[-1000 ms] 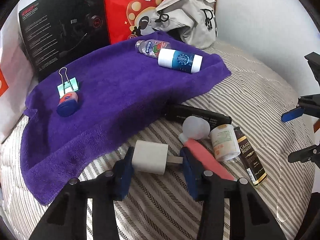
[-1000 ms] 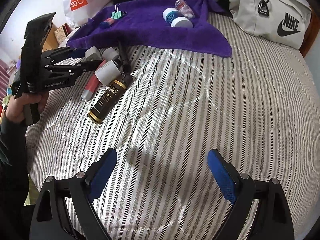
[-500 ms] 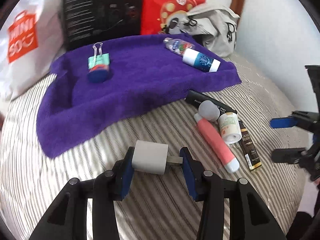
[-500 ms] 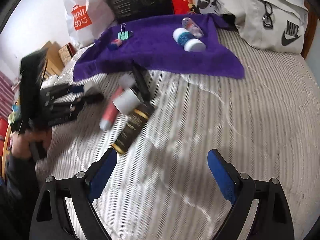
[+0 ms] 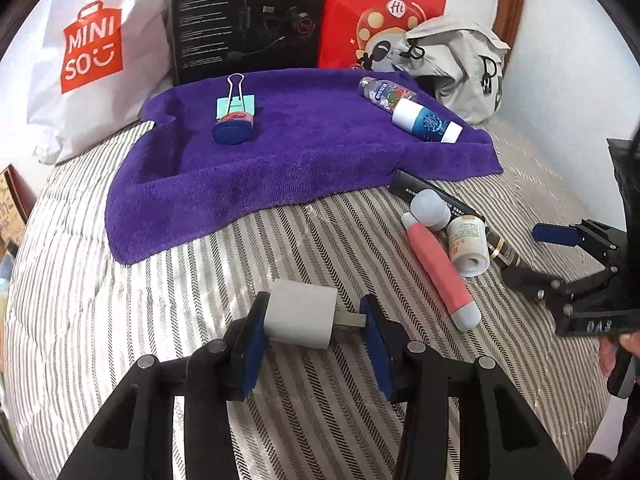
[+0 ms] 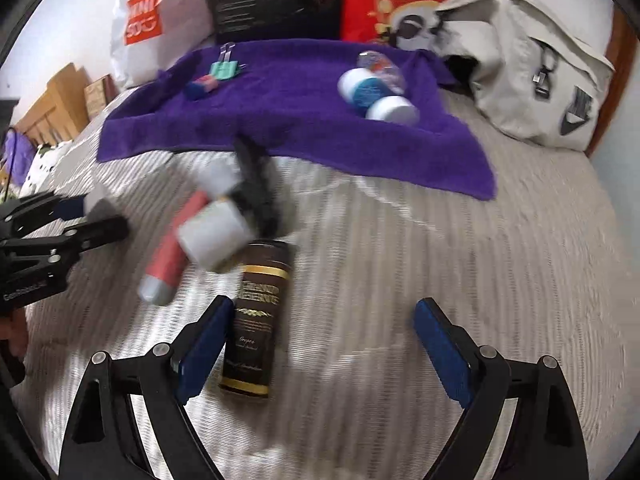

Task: Organize rigid objects
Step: 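Grasp the white charger cube with the left tool while the right tool grasps the Grand Reserve bottle, then place the Grand Reserve bottle on the towel with the right tool while the left carries the charger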

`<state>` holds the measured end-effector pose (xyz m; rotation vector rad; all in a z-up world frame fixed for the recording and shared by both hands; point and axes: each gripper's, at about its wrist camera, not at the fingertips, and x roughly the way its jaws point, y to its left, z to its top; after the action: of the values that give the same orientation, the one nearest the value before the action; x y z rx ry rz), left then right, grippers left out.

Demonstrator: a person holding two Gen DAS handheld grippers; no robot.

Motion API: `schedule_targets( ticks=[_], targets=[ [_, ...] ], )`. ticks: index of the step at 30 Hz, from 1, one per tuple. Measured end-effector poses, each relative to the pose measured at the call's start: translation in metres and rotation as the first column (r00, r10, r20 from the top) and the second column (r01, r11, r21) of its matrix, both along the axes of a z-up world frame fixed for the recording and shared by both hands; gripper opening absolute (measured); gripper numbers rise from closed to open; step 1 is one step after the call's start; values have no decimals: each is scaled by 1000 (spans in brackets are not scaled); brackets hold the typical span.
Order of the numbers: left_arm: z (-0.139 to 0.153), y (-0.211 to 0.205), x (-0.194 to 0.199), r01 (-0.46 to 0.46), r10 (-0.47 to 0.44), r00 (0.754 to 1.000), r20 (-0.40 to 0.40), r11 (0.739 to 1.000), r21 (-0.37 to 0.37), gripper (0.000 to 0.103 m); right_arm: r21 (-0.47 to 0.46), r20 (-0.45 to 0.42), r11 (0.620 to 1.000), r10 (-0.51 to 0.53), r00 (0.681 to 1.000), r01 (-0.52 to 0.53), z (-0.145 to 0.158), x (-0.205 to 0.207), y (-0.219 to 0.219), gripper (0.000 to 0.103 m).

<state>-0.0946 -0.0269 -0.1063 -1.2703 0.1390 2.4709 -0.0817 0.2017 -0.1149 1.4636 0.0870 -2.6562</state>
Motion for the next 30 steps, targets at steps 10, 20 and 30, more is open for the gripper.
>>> schedule_targets(
  ticks=[10, 20, 30],
  targets=[
    [0, 2, 0, -10, 10, 1000, 0, 1000, -8, 43, -9, -30, 992, 127, 991, -128, 3, -7, 3, 44],
    [2, -6, -5, -37, 35, 999, 38, 999, 37, 43, -49, 4, 980, 193, 981, -193, 11, -4, 6, 23],
    [36, -17, -12, -60, 60, 998, -3, 998, 25, 43, -113, -16, 974, 198, 980, -199, 36, -11, 15, 23]
  ],
)
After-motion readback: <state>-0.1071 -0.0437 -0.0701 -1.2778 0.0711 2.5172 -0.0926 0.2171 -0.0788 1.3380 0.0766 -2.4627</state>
